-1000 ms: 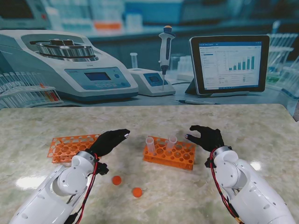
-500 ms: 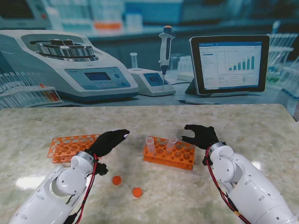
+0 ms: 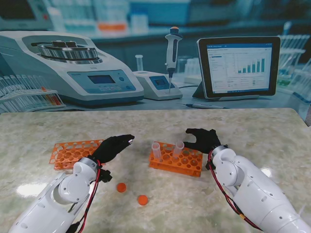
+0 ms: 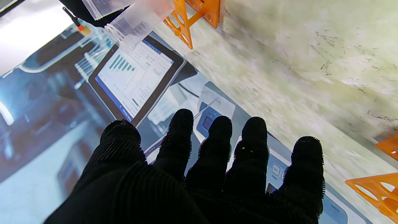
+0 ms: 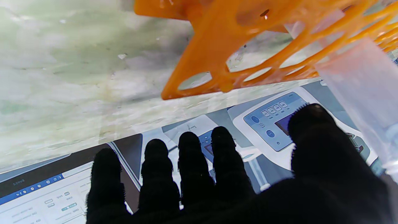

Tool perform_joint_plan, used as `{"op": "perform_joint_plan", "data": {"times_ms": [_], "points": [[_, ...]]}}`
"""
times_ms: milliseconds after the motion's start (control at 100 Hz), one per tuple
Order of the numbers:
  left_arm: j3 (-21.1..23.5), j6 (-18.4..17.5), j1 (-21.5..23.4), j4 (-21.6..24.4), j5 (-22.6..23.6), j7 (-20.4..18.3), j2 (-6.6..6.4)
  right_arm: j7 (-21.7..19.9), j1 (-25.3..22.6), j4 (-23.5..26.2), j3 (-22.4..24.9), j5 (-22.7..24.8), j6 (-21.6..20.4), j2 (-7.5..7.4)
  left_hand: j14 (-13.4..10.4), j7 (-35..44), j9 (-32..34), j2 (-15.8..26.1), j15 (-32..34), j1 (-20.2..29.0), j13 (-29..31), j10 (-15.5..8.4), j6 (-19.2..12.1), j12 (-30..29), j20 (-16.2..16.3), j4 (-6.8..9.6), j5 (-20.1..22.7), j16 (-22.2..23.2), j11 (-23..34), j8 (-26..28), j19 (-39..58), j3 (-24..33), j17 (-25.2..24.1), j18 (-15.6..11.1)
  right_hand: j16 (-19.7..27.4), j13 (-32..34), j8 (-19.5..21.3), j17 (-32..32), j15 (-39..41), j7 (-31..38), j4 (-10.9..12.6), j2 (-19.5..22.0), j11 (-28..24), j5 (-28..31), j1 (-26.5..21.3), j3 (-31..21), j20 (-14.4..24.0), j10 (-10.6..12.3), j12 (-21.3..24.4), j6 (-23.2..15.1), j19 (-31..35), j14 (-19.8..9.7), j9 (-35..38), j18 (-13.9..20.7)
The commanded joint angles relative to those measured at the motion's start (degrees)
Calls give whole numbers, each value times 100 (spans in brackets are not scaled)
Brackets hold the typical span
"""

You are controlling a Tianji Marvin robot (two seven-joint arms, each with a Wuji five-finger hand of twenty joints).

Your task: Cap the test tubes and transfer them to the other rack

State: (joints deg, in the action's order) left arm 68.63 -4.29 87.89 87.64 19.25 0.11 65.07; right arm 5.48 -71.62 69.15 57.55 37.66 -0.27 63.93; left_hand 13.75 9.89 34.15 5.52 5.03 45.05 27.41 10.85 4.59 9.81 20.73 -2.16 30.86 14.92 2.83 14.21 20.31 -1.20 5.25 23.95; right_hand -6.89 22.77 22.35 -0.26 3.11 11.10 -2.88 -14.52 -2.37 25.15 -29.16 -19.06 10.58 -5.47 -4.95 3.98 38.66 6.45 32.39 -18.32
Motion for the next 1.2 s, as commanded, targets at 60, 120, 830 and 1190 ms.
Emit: {"op": "perform_joint_plan", "data": {"times_ms": [60,120,830,1190], "points": [[8,17,17,71,1,-38,-10,6,105,-106,-141,-56,-38,69,-173,-64,-103,151,-68,-110,-154,-133,-6,-131,-48,33,-3,-63,-12,-41,-233,-94,-65,-163,104,-205,-43,-130,-44,-77,-16,43,56,-178,119,-109,-156,-39,51,92,-92,-84,-236,100],[13,22,26,83,2,-43,-11,47,162,-169,-215,-111,-54,94,-174,-66,-102,153,-69,-111,-158,-134,-11,-130,-47,32,-8,-63,-10,-41,-238,-95,-69,-167,109,-203,-44,-132,-43,-70,-28,110,59,-170,56,-81,-168,-40,56,82,-98,-100,-235,108],[16,34,40,93,-3,-80,-19,-56,-203,275,179,250,-120,-23,-173,-62,-116,152,-70,-98,-165,-137,-13,-130,-29,34,0,-63,-10,-38,-276,-93,-73,-167,104,-121,-30,-76,-5,65,35,158,20,-92,-444,457,-208,25,56,-27,-47,-76,-147,69],[13,33,36,89,-3,-79,-19,-396,-640,770,558,554,-221,-154,-187,-60,-118,146,-68,-97,-163,-142,-20,-130,-23,34,-2,-62,-9,-38,-285,-96,-70,-174,94,-136,-31,-93,-8,66,51,-15,25,-127,-544,434,-203,25,54,-24,-29,-57,-178,56]]}}
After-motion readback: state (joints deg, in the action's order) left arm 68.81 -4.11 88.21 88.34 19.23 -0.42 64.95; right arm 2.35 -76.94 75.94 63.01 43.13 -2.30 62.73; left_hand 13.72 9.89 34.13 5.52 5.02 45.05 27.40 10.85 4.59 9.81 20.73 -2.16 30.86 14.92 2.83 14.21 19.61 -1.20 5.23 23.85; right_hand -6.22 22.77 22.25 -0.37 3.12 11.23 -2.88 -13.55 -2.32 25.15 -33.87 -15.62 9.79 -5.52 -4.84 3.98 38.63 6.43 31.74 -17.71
